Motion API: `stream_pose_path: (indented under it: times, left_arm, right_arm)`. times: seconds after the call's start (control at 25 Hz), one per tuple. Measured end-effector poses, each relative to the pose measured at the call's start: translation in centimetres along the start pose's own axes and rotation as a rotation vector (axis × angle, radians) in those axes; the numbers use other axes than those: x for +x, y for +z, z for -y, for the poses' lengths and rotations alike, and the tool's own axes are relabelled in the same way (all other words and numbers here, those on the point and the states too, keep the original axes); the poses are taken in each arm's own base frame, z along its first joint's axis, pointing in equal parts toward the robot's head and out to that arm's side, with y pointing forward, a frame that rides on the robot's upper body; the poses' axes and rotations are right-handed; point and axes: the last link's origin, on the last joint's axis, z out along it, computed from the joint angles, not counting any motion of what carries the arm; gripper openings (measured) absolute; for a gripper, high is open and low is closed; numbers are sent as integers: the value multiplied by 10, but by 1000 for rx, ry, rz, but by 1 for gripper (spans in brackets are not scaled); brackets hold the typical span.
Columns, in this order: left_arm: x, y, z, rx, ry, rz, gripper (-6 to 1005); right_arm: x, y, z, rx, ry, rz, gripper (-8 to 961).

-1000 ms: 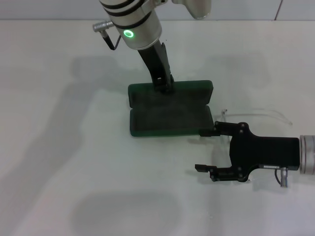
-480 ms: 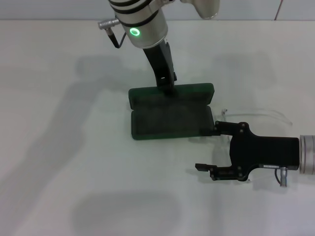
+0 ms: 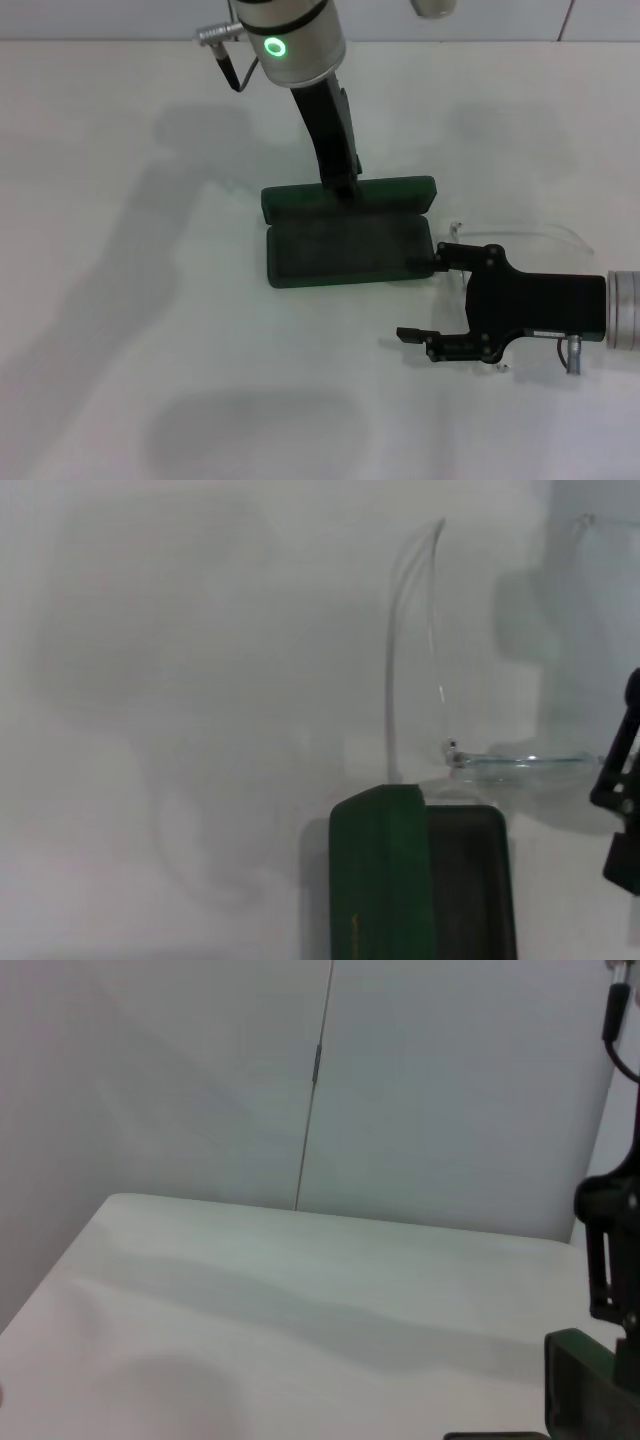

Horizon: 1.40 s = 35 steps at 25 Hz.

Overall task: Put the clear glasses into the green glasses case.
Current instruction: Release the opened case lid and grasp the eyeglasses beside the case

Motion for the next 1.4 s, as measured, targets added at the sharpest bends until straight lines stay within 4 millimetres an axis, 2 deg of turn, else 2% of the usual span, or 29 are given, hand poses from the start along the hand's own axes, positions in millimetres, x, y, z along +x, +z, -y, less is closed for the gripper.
stream_pose_path:
  times: [0.2, 0.28, 0.44, 0.64, 0.76, 0.8, 0.88, 1.0, 1.28, 1.4]
  left_arm:
    - [11, -5, -6, -42, -8, -40, 392]
    - [20, -10, -9, -71, 3, -116, 392]
    - [37, -30, -10, -105, 55, -382, 391]
    - [28, -48, 0, -52, 50, -716, 391]
    - [9, -58, 6, 18, 30, -983, 390]
    - [-4, -59, 7, 54, 14, -1080, 390]
    - [-39, -60, 10, 174, -56, -1311, 390]
    - [-91, -49, 4, 342, -180, -1516, 389]
    - [-154, -5, -26, 579, -347, -1610, 388]
    - [-181, 16, -51, 706, -404, -1632, 388]
  right_arm:
    - [1, -1, -1, 3, 3, -4, 749]
    - [1, -1, -1, 4, 4, -5, 749]
    - [0, 0, 1, 1, 8, -3, 749]
    - [-2, 1, 3, 1, 3, 0, 749]
    - [-1, -1, 2, 8, 7, 3, 749]
    - [-1, -2, 2, 10, 10, 4, 749]
    - [-1, -2, 2, 12, 13, 6, 749]
    - [0, -3, 1, 11, 15, 7, 748]
    - [-1, -3, 2, 4, 18, 4, 748]
    - [-4, -2, 5, 4, 57, 8, 748]
